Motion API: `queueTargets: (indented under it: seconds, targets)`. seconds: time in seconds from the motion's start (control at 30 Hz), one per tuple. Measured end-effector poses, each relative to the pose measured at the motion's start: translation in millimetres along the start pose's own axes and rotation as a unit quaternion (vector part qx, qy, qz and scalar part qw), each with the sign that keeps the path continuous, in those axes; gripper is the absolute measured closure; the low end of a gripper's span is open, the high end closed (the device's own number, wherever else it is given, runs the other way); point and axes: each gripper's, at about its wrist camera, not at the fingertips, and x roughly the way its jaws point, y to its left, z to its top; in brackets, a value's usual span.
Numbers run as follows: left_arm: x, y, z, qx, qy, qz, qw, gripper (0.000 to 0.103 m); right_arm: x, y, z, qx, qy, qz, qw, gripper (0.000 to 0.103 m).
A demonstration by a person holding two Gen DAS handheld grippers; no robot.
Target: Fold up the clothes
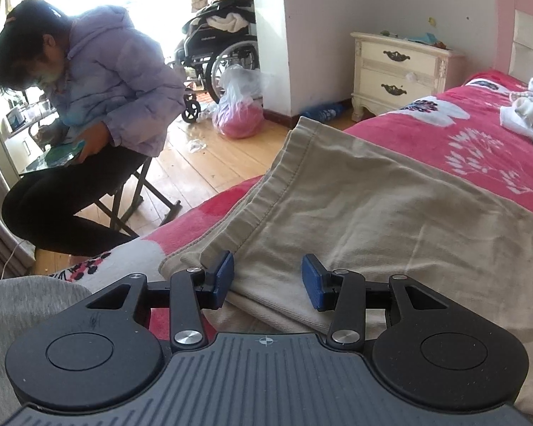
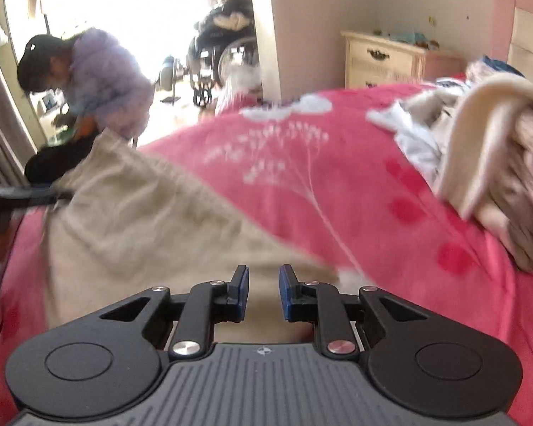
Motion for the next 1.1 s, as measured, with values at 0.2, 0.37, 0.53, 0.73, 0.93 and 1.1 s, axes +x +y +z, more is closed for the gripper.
queueTargets:
  seconds: [0.2,0.37,0.53,0.73,0.93,1.1]
  targets:
    - [1,-2,0,0.000,0.004,0.002,1.0000,0.060,57,-49,-3,0.091,0.045,-0.078,0.992,0.092]
    - [2,0,-1,0.006,0.001,-0.003,1.0000,0.060,24,-73,1,0.150,0.020,-0.030,0.988,0.089]
    - [2,-1,-5,0.018,-0.009,-0.004,0.9998,0.060,22,-34,-29,0.070,0.116,0.083,0.987,0.089]
    - [-9,9,2,0.014,0.001,-0.039,0.9992,0.059,20,-72,-57,0.218,0.166,0.099,0.957,0.079]
    - [-43,26,0,-0.062,0.044,-0.104,0.9917,0.044,27,-103,-65,0.343,0.140,0.114,0.922,0.061]
    - [-34,43,-29,-0.223,0.143,-0.175,0.9483,0.038,44,-105,-67,0.390,0.128,0.131,0.902,0.057]
